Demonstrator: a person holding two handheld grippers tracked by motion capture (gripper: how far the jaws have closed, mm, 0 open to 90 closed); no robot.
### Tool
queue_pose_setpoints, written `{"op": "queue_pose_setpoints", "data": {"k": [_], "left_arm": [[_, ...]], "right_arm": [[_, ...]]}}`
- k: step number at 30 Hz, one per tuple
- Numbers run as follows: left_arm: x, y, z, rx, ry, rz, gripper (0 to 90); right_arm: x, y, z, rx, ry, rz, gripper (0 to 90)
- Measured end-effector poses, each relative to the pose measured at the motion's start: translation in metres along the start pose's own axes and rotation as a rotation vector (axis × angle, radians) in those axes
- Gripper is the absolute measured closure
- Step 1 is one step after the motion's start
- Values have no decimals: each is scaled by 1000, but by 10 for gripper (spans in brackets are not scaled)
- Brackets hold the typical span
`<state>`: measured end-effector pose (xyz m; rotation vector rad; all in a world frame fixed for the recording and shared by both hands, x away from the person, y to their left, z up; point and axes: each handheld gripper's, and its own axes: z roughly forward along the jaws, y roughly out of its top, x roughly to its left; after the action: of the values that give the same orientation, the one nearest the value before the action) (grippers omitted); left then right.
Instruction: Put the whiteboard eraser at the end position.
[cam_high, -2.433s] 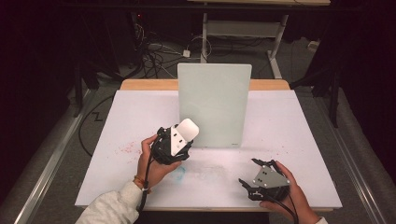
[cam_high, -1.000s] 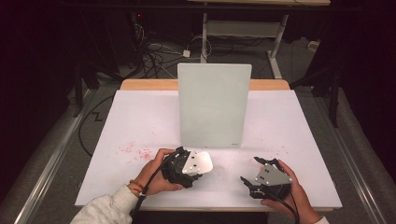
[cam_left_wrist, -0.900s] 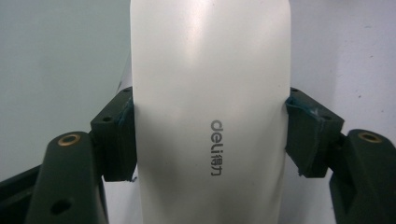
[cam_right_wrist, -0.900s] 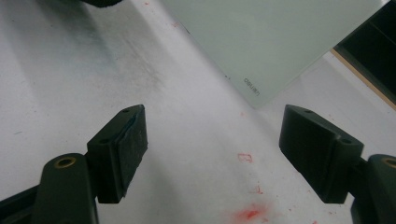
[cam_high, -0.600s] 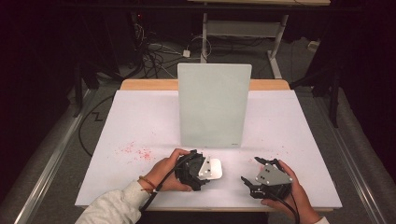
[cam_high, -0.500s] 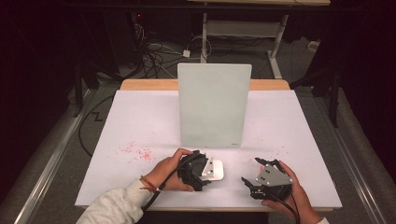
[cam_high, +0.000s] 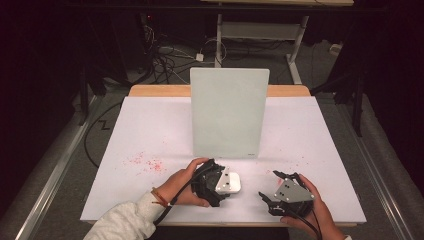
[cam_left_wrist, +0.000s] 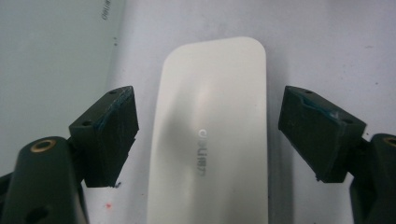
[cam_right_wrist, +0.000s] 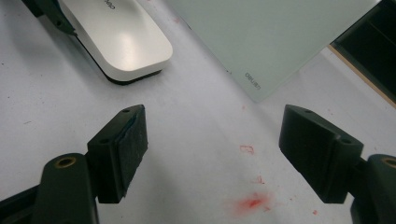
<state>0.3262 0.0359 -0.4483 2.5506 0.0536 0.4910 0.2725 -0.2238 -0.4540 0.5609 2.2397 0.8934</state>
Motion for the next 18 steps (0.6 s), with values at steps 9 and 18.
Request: {"op": "queue_pose_setpoints", "data": {"k": [9,18], "left_arm": [[4,-6,-12,-129,84,-60,231],[5,-8,-17,-193,142,-105,227]], "right_arm": [[-1,0,-1,-5,0,3,241],[-1,1,-1,-8,-3,3,241]]}}
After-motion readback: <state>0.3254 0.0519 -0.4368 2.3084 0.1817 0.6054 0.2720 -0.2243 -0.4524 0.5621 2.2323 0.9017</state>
